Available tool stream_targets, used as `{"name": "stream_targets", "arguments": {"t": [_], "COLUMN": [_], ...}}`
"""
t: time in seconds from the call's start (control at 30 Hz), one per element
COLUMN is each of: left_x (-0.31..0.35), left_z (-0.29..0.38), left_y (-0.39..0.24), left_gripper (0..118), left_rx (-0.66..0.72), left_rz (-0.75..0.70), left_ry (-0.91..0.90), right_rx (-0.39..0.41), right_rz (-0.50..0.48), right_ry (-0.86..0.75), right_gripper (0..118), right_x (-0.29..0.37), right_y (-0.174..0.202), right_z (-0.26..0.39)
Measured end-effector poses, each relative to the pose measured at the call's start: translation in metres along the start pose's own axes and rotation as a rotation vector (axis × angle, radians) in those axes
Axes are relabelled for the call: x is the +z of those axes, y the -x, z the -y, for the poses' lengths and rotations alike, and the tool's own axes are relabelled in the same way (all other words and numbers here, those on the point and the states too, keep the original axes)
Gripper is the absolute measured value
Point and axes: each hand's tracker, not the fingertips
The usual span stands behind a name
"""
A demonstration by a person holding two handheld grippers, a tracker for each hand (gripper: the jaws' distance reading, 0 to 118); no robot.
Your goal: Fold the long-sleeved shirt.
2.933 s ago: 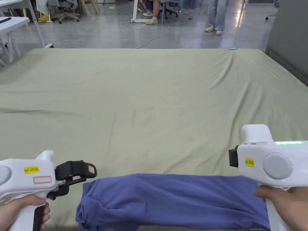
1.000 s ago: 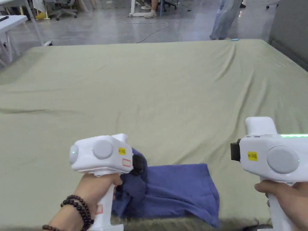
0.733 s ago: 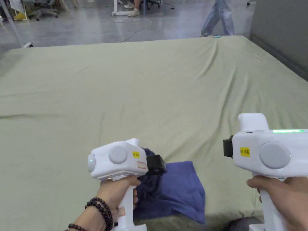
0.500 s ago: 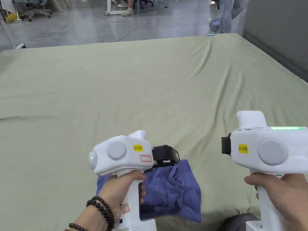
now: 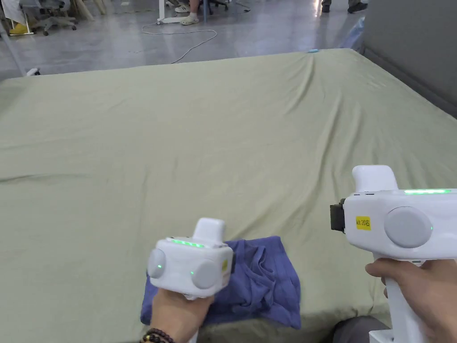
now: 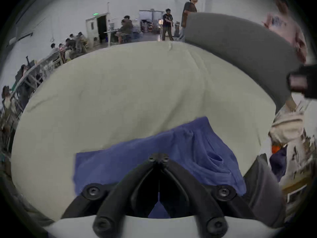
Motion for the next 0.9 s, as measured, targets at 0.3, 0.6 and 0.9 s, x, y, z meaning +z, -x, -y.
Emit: {"name": "stream_targets", "arguments": {"t": [0.3,0.6,0.9], "left_x": [-0.036,0.030,0.102], "left_z": [-0.001,-0.038,-0.003], "left_y": [-0.077,-0.018,0.136], "left_gripper": [0,0,0], "left_rx": [-0.025,0.153,0.487], "left_rz": [0.130,0.341,0.322], "left_ry": [0.032,-0.017,-0.164], "right_rx": [-0.026,-0.102,-0.341], "right_rz": [0.054,-0.179,-0.658], "right_ry": [0.002,0.017,0.270], "right_gripper": [0,0,0], "right_x": [0.001,-0.013,-0.124], "right_y": [-0.017,-0.005,0.050], "right_z": [-0.001,-0.004,0.037]}}
